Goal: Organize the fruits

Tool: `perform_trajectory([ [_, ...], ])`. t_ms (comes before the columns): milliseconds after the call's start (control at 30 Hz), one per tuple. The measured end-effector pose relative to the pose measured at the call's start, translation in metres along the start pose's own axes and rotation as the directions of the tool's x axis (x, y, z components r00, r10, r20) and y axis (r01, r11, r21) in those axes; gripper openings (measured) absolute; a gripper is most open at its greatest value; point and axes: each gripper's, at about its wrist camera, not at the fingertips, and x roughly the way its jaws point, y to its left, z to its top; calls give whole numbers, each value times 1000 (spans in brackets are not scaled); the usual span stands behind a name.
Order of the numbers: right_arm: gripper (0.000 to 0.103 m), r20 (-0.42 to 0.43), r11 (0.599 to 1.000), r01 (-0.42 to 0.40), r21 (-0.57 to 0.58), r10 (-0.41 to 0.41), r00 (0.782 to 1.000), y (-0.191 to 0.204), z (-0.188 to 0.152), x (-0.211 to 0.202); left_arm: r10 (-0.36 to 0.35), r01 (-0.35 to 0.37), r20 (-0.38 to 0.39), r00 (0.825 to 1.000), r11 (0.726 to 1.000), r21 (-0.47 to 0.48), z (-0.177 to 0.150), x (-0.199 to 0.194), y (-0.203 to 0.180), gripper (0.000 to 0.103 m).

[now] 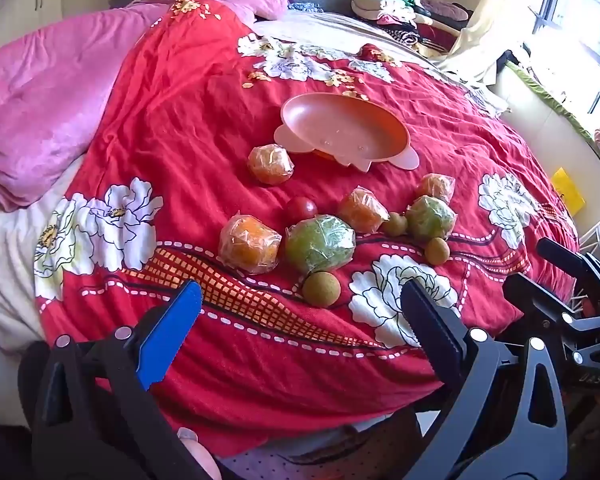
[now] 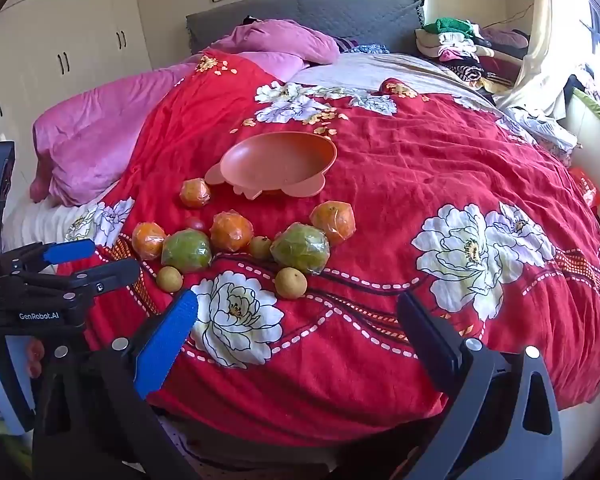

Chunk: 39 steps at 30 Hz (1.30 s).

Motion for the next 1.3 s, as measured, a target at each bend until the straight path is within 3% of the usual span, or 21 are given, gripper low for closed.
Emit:
perform_trajectory([
  [1300, 99, -3, 1000, 5, -21, -5, 1000, 3, 1, -7, 7, -7, 17, 1000, 1000, 6, 2, -5, 0, 94],
])
